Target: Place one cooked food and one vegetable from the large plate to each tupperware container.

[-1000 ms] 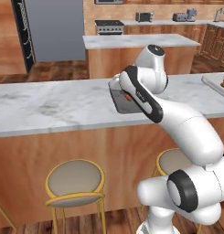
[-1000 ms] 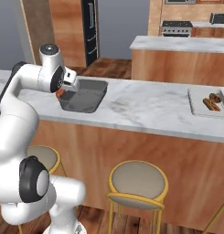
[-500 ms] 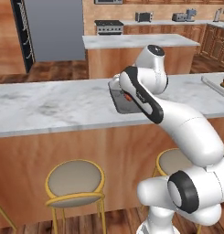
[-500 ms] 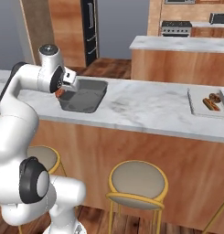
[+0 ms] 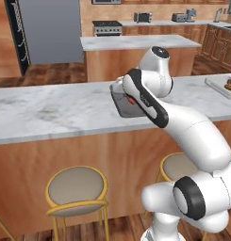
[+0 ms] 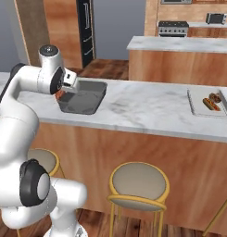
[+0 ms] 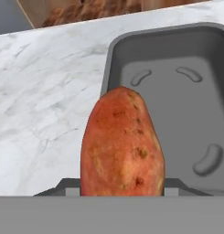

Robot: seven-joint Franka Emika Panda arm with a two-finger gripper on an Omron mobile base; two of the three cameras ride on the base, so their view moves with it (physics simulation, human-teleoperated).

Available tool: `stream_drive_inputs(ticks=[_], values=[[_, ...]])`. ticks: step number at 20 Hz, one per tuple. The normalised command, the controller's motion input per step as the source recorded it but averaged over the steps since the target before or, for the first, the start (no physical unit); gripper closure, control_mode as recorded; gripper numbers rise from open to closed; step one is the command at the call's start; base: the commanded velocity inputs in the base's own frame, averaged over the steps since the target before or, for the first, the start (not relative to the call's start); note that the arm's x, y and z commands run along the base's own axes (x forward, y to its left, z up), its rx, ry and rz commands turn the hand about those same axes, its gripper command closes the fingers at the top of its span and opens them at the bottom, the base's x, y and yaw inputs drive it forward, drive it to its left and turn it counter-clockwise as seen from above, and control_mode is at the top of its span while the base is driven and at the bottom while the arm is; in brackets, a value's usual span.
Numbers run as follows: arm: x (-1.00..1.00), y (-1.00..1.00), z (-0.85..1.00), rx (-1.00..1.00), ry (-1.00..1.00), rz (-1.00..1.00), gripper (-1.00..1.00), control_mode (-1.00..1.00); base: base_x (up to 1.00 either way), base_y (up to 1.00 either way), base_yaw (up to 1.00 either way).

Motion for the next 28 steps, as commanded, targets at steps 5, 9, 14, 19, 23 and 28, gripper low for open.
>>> stream_drive_inputs(ticks=[5,9,14,19,23,28], values=[[0.60,-0.01,0.00,0.00,0.07,0.00,1.00,-1.00,0.36,0.03,-0.02],[0.96,-0.19,-0.05,0.00,0.12,0.02,1.00,-1.00,0.00,0.00,0.00],[0.88,-0.03,-0.23,0.00,0.09,0.06,1.00,-1.00,0.00,0.00,0.00],[0.75,0.00,-0.37,0.00,0.15,0.02,1.00,-1.00,0.00,0.00,0.00],[0.54,0.02,-0.49,0.00,0.18,0.00,1.00,-1.00,0.00,0.00,0.00],[0.31,0.10,-0.36,0.00,0.12,0.00,1.00,-1.00,0.00,0.00,0.00]])
